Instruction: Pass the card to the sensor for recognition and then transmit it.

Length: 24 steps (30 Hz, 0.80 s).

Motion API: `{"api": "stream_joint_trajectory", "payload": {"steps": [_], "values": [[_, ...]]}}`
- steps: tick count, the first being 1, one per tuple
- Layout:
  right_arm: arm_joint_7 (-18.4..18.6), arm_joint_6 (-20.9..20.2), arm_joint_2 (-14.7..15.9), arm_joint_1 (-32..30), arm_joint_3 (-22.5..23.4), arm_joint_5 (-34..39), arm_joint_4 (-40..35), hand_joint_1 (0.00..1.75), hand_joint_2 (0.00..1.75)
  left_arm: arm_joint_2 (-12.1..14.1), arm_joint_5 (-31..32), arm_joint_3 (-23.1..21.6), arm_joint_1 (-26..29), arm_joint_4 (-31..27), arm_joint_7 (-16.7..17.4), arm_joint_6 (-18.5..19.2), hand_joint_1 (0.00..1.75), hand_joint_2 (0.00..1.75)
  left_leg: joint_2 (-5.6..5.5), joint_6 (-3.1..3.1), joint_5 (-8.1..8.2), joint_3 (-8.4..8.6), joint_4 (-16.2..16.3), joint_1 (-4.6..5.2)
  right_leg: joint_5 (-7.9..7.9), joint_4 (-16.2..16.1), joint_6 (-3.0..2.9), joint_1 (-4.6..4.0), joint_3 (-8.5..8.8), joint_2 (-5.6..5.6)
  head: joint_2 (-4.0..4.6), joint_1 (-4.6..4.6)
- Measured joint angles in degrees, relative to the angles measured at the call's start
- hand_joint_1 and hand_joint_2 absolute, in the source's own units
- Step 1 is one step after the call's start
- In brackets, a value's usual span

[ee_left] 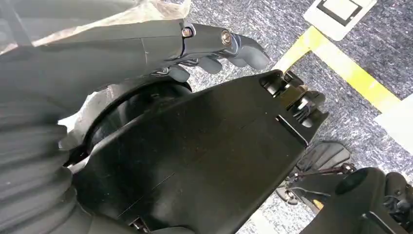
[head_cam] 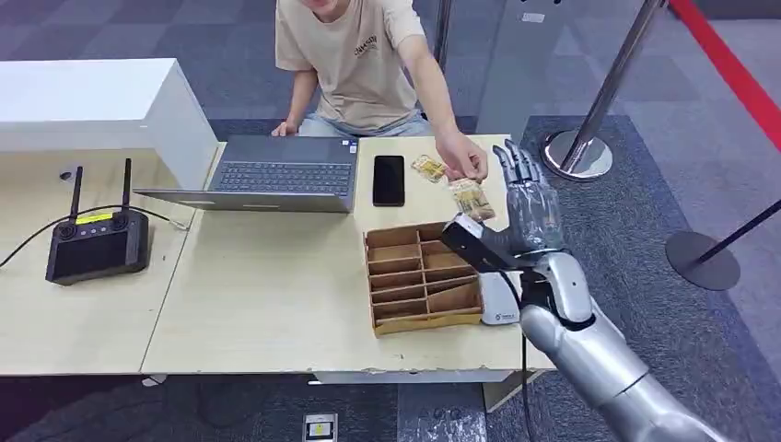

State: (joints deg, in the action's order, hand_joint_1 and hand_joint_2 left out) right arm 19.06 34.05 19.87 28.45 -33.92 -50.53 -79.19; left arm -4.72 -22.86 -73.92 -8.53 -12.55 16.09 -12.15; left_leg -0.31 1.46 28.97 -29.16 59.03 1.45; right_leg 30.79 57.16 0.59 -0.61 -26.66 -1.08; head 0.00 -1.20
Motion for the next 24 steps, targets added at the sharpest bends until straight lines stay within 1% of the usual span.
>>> {"api": "stream_joint_trajectory", "payload": {"steps": [24], "values": [[-1.18, 1.03, -0.39, -0.19, -0.39, 0.92, 0.92, 1.75, 1.75, 0.00, 0.35, 0.02, 0.05, 0.00, -0.17, -0.02, 0.00, 1.75, 0.00, 0.00, 0.00, -0.02, 0.00, 0.00, 0.00, -0.01, 0.00, 0.00, -0.03, 0.00, 0.00, 0.00]]}}
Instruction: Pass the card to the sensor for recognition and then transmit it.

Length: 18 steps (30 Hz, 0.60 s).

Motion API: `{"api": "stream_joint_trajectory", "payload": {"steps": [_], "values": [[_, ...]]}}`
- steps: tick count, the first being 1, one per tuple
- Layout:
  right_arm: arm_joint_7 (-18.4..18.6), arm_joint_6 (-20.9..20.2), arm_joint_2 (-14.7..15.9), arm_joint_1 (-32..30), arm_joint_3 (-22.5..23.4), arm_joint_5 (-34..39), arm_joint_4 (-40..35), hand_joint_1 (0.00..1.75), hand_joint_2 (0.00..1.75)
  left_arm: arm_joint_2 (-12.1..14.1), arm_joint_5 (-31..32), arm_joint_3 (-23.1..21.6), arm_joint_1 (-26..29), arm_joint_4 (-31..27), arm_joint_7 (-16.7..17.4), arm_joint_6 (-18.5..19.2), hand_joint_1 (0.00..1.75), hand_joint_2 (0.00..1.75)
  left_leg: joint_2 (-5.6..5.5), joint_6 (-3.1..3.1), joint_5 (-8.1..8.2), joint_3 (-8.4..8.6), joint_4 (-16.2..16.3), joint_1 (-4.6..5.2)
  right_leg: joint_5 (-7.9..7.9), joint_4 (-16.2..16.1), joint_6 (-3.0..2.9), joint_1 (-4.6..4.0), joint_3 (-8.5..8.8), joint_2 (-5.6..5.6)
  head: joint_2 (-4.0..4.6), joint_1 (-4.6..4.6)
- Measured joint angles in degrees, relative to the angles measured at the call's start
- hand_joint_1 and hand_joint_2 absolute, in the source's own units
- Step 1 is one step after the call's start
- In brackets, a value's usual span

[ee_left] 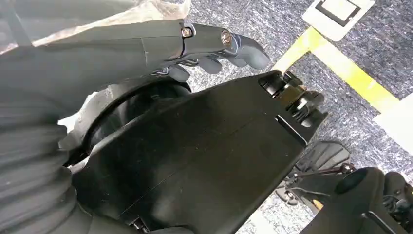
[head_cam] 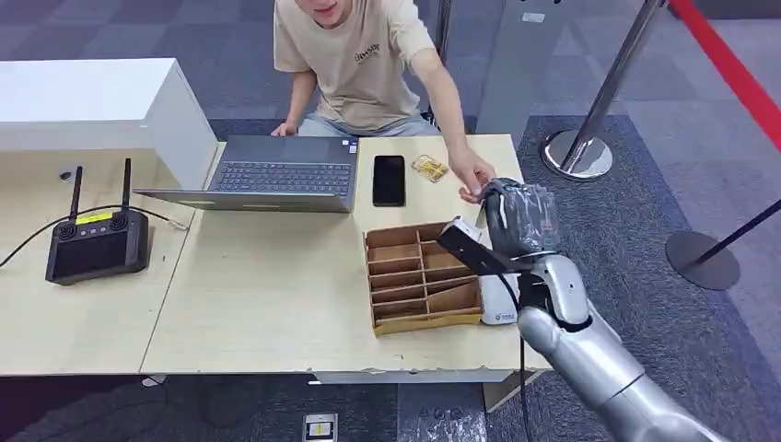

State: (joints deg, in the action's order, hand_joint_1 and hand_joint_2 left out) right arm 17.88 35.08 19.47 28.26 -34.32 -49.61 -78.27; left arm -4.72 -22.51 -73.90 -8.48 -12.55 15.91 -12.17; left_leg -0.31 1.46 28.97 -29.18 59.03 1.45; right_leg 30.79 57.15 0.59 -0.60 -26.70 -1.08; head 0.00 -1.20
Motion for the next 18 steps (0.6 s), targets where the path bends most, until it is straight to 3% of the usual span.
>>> {"api": "stream_joint_trajectory", "payload": {"steps": [6, 13, 18], "values": [[-0.11, 0.20, 0.00, -0.24, 0.02, 1.20, 0.00, 1.75, 1.75, 0.00, 0.13, 0.00, 0.00, 0.00, -0.17, -0.09, 0.00, 1.75, 0.00, 0.00, 0.00, 0.00, 0.00, 0.00, 0.00, 0.00, 0.00, 0.00, 0.00, 0.00, 0.00, 0.00], [-2.25, 3.63, -0.15, -2.16, 1.23, 10.36, -0.02, 1.75, 1.75, 0.00, -0.31, 0.02, 0.14, 0.00, -0.17, -0.68, 0.00, 1.75, 0.00, 0.00, 0.00, 0.00, 0.00, 0.00, 0.00, 0.00, 0.00, 0.00, -0.01, 0.00, 0.00, 0.00], [-2.69, 4.02, -0.15, -3.22, 2.32, 11.17, -0.02, 1.75, 1.75, 0.00, -0.33, 0.04, 0.16, 0.00, -0.17, -0.70, 0.00, 1.75, 0.01, 0.00, 0.00, 0.01, 0.00, 0.00, 0.00, 0.00, 0.00, 0.00, -0.01, 0.01, 0.00, 0.00]]}}
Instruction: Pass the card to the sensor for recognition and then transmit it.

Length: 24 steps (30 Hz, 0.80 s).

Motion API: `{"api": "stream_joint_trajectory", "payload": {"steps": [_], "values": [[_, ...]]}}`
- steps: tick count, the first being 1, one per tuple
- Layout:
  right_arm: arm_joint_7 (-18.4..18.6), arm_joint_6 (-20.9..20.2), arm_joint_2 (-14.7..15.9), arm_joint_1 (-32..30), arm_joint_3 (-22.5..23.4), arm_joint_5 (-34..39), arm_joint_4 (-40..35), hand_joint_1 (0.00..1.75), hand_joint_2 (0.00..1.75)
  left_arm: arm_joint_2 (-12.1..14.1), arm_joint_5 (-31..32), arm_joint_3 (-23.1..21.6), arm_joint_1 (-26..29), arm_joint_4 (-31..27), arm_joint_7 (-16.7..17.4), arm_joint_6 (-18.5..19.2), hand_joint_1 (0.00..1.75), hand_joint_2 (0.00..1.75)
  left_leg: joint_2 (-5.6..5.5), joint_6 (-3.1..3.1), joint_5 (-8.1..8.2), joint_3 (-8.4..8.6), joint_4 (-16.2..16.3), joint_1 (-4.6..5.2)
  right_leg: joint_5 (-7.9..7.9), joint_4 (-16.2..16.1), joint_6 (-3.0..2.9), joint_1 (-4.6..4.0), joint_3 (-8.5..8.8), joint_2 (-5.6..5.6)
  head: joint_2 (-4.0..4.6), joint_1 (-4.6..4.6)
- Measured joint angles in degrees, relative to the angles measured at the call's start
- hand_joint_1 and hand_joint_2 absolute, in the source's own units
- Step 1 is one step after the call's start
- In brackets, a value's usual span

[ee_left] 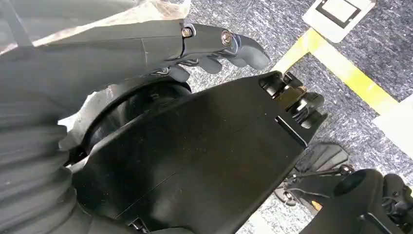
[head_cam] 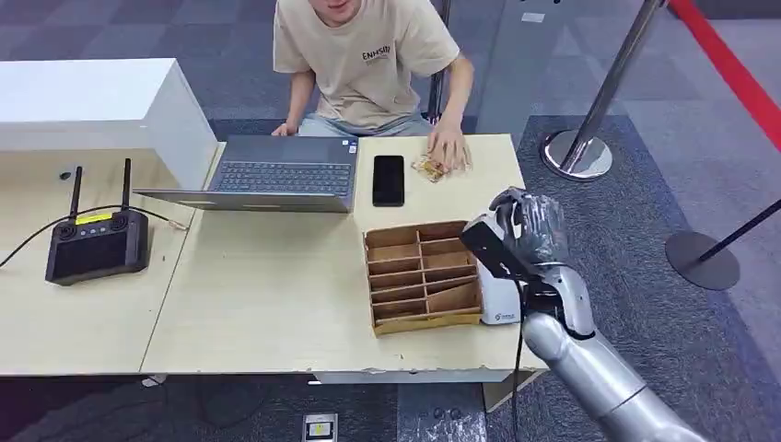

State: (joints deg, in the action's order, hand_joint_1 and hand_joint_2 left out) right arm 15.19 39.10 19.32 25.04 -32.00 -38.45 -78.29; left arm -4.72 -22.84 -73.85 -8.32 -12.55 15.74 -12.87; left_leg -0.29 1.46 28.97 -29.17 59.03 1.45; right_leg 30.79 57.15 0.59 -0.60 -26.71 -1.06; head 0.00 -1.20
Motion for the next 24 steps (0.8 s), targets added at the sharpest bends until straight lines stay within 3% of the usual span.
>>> {"api": "stream_joint_trajectory", "payload": {"steps": [7, 14, 24], "values": [[-2.15, 0.59, 0.00, -1.76, 2.12, 4.70, 0.00, 1.75, 1.75, 0.00, -0.44, 0.13, 0.09, 0.00, 0.02, 0.00, 0.00, 1.75, -0.05, 0.00, 0.00, 0.03, 0.01, -0.02, 0.00, -0.01, 0.00, 0.00, 0.01, -0.01, 0.00, -0.02], [-11.22, 0.81, -0.79, -9.15, 11.20, 13.80, 0.57, 1.75, 1.75, 0.00, -1.01, 0.39, 0.14, 0.00, 0.63, 0.17, 0.00, 1.75, -0.02, 0.00, 0.02, -0.03, 0.01, 0.00, 0.01, -0.03, 0.01, 0.00, -0.01, -0.01, 0.00, 0.00], [-15.91, 0.83, -3.26, -14.85, 20.00, 18.51, 3.17, 1.75, 1.75, 0.00, -1.57, 0.96, 0.15, 0.00, 0.68, 0.11, 0.00, 1.75, 0.02, 0.00, 0.02, -0.02, 0.00, -0.01, 0.00, -0.02, 0.00, -0.01, -0.02, 0.00, 0.00, 0.02]]}}
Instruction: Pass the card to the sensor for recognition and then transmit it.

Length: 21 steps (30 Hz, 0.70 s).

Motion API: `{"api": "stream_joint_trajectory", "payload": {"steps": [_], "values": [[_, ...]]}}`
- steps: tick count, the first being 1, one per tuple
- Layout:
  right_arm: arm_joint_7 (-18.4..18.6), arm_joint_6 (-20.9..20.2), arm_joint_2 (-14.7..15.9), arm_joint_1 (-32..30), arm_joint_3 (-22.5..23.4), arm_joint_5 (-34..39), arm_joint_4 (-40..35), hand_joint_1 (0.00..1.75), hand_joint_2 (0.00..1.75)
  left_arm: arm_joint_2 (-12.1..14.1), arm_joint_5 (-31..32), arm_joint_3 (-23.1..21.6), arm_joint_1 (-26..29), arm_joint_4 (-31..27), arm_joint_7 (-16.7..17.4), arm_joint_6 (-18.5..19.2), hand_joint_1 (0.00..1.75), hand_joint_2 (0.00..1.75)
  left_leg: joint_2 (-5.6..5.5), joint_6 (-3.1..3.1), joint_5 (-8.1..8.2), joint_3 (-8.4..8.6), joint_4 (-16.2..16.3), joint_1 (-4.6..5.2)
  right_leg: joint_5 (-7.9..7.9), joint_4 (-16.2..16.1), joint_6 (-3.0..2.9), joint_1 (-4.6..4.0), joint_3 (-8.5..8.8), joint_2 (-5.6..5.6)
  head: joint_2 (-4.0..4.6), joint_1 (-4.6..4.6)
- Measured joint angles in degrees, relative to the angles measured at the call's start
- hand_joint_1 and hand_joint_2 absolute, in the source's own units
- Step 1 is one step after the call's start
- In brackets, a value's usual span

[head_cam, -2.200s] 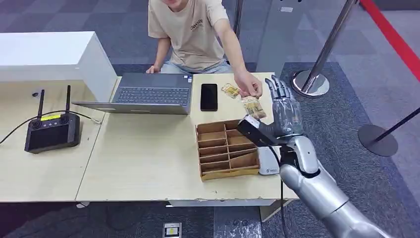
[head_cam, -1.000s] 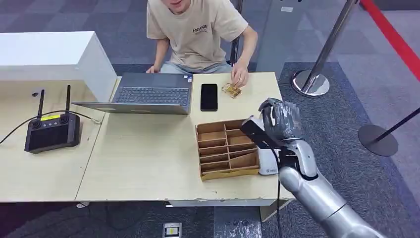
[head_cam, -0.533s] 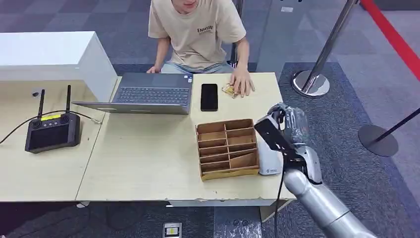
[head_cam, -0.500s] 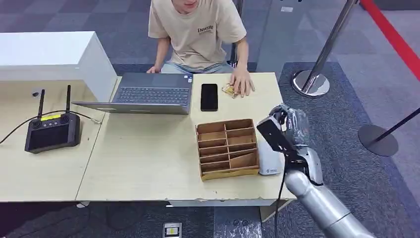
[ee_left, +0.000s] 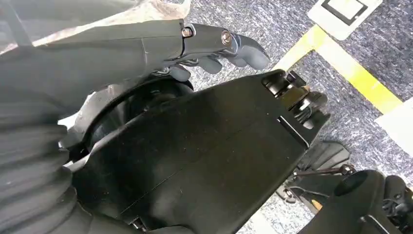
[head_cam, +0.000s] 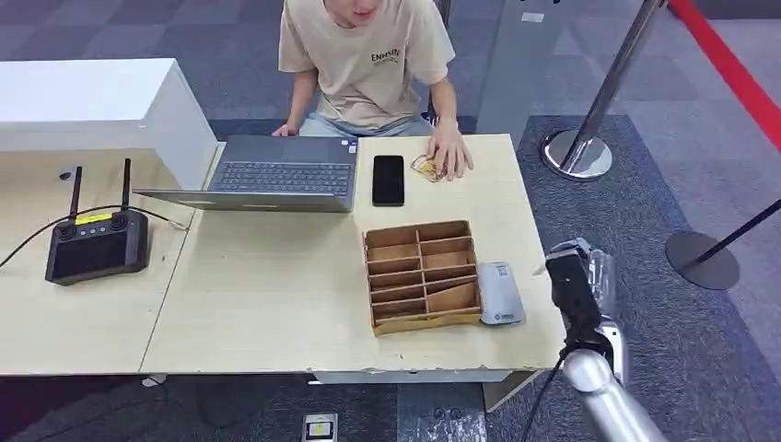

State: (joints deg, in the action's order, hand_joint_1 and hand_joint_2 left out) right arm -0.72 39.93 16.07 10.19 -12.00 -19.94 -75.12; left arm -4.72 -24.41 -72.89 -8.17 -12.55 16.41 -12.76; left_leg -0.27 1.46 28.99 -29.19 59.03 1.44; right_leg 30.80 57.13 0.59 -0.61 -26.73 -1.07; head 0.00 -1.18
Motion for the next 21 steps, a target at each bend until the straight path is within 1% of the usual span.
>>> {"api": "stream_joint_trajectory", "payload": {"steps": [6, 11, 14, 18, 21], "values": [[-0.57, 0.00, -1.27, -0.37, 1.71, 1.47, 1.46, 1.75, 1.75, 0.00, -0.04, 0.46, -0.01, -0.02, -0.02, -0.18, 0.00, 1.75, 0.01, 0.00, 0.00, 0.00, 0.00, -0.01, 0.00, 0.00, 0.00, 0.00, -0.01, 0.00, 0.00, -0.02], [-0.79, 0.00, -2.36, -0.42, 2.54, -1.04, 3.39, 1.75, 1.75, -0.02, -0.44, 0.83, 0.00, -0.04, -0.02, -0.44, 0.00, 1.75, 0.01, 0.00, 0.00, -0.01, 0.00, 0.00, 0.00, 0.00, 0.00, 0.00, -0.01, 0.00, 0.00, -0.02], [-1.03, 0.00, -3.11, -0.44, 2.60, -0.76, 4.42, 1.75, 1.75, -0.02, -0.44, 0.88, 0.00, -0.07, -0.02, -0.44, 0.00, 1.75, 0.01, 0.00, 0.00, -0.01, 0.00, 0.00, 0.00, 0.00, 0.00, 0.00, -0.01, 0.01, 0.00, -0.02], [-2.49, 0.00, -4.20, -0.44, 2.54, 1.18, 5.99, 1.75, 1.75, -0.02, -0.44, 0.88, 0.00, -0.07, -0.02, -0.44, 0.00, 1.75, 0.01, 0.00, 0.00, -0.01, 0.00, 0.00, 0.00, 0.00, 0.00, 0.00, -0.01, 0.00, 0.00, -0.02], [-4.42, 0.00, -5.40, -0.42, 2.56, 1.99, 7.15, 1.75, 1.75, -0.02, -0.46, 0.88, 0.00, -0.09, -0.02, -0.44, 0.00, 1.75, 0.01, 0.00, 0.00, -0.01, 0.00, 0.00, 0.00, 0.00, 0.00, 0.00, -0.01, 0.01, 0.00, -0.02]]}}
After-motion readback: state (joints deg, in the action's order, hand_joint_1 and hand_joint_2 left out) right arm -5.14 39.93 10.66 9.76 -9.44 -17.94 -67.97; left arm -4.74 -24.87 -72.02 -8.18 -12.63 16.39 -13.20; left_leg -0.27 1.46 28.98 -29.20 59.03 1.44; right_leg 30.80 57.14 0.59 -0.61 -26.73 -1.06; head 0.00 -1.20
